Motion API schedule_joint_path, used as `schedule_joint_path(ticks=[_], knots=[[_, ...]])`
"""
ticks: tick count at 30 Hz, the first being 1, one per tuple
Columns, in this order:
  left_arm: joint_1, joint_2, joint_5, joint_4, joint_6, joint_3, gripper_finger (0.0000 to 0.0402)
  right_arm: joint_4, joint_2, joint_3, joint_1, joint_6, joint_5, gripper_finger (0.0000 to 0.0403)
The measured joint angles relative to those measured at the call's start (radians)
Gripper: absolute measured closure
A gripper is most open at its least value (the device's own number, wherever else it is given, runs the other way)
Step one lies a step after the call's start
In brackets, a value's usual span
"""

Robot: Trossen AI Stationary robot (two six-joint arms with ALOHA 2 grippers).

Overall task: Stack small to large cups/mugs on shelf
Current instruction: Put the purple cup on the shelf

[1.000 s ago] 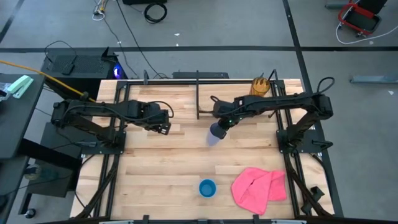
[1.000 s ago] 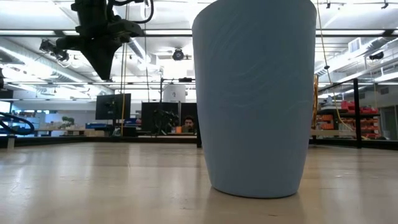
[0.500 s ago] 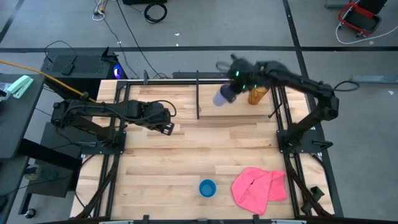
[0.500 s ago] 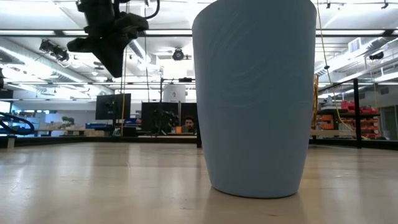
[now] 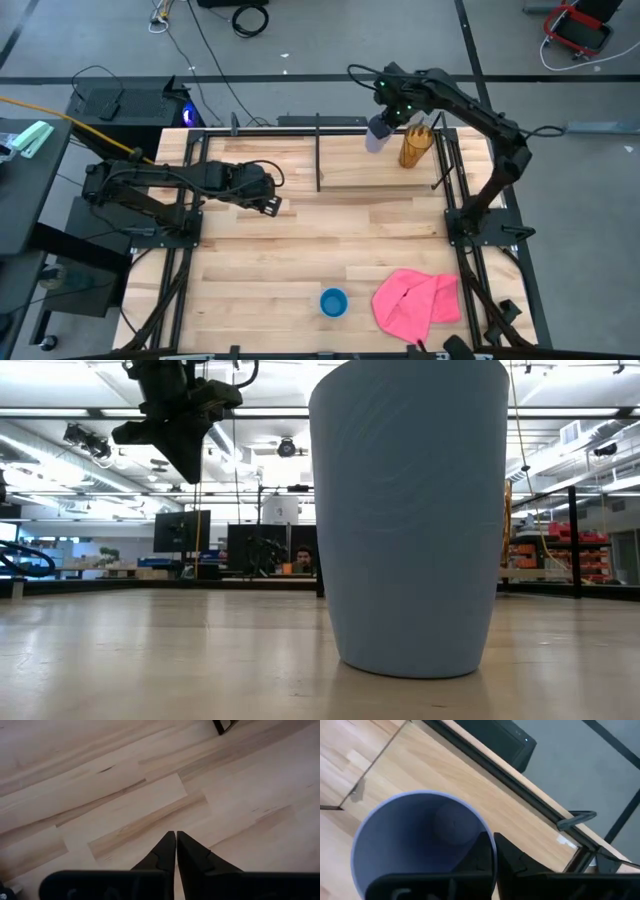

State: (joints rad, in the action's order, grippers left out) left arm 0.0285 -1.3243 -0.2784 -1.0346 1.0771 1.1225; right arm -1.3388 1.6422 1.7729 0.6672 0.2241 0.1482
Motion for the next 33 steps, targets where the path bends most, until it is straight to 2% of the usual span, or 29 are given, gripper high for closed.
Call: schedule_joint_path(ticks=[12, 19, 23, 27, 33], knots=[[0.0, 0.0, -0.007, 0.064, -0.06, 0.0, 0.0386, 0.007, 0.123, -0.002, -0.016, -0.045, -0.002, 0.04], [0.0, 0.0, -0.009, 0.064, -0.089, 0.0, 0.0378, 0.038, 0.12, -0.01, -0.015, -0.045, 0.008, 0.04], [0.0, 0.0, -0.01, 0.065, -0.1, 0.0, 0.0379, 0.075, 0.09, -0.107, -0.016, -0.045, 0.0, 0.04], [0.0, 0.0, -0.01, 0.065, -0.105, 0.0, 0.0385, 0.186, 0.003, -0.239, -0.015, -0.04, -0.007, 0.04], [0.003, -0.001, -0.01, 0.068, -0.119, 0.0, 0.0385, 0.216, -0.065, -0.311, 0.0, -0.02, -0.029, 0.04]])
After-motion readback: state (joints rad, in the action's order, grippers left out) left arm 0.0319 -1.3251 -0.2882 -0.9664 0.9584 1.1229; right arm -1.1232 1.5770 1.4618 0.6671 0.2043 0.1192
